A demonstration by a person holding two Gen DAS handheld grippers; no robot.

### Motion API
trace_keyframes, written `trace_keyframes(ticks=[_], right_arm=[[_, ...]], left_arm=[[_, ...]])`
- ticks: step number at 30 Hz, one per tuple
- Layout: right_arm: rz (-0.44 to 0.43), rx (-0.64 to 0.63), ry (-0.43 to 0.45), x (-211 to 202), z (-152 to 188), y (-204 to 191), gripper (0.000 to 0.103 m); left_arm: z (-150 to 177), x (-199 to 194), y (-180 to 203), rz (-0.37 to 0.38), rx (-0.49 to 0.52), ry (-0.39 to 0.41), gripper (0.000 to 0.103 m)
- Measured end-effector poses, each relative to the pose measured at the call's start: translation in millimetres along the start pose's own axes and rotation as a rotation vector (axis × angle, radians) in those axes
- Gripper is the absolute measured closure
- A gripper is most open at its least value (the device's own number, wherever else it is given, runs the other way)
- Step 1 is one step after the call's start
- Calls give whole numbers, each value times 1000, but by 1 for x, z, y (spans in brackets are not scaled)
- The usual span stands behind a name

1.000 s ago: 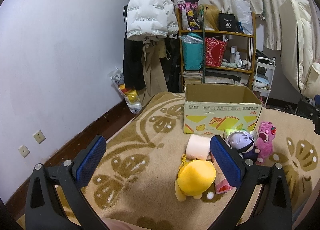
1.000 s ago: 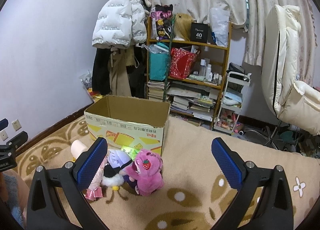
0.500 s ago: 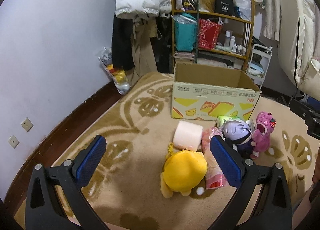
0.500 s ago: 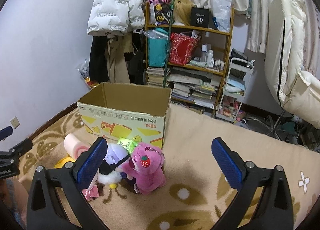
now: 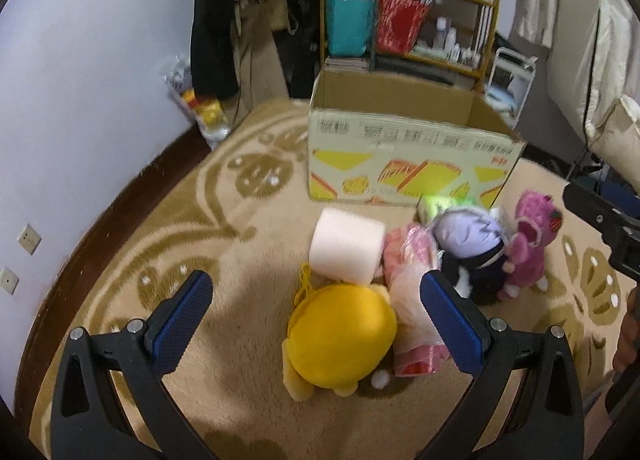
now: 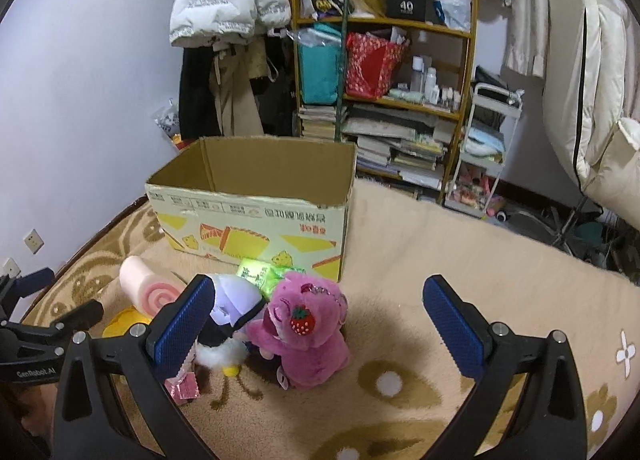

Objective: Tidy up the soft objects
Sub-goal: 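Move the left tool toward the yellow plush while the right tool grasps the pink strawberry bear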

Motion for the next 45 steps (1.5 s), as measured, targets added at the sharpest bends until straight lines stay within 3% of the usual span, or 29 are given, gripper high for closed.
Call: trace_keyframes(ticks=[19, 28, 36, 45], right_arm=[[-49, 102, -123, 46, 21, 2, 0], [-14, 97, -143, 53, 26, 7, 0], [-18, 113, -136, 51, 25, 11, 7], [-97, 155, -189, 57, 33, 8, 33]], left_arm=[[19, 50, 4, 74, -69, -175, 1], [31, 64, 5, 92, -81, -253, 1], [37, 70, 7, 88, -78, -290, 1], [39, 72, 6, 75, -72, -290, 1]])
Point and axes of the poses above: each gripper's, at about its wrist camera, not at the fingertips, and x roughly the way its jaws point, y to its right, z to its underside, the point moved 9 cm from there along x, roughly the way its jaws point, and after that the axes turned 1 degree about z, right-handed, at the moved point
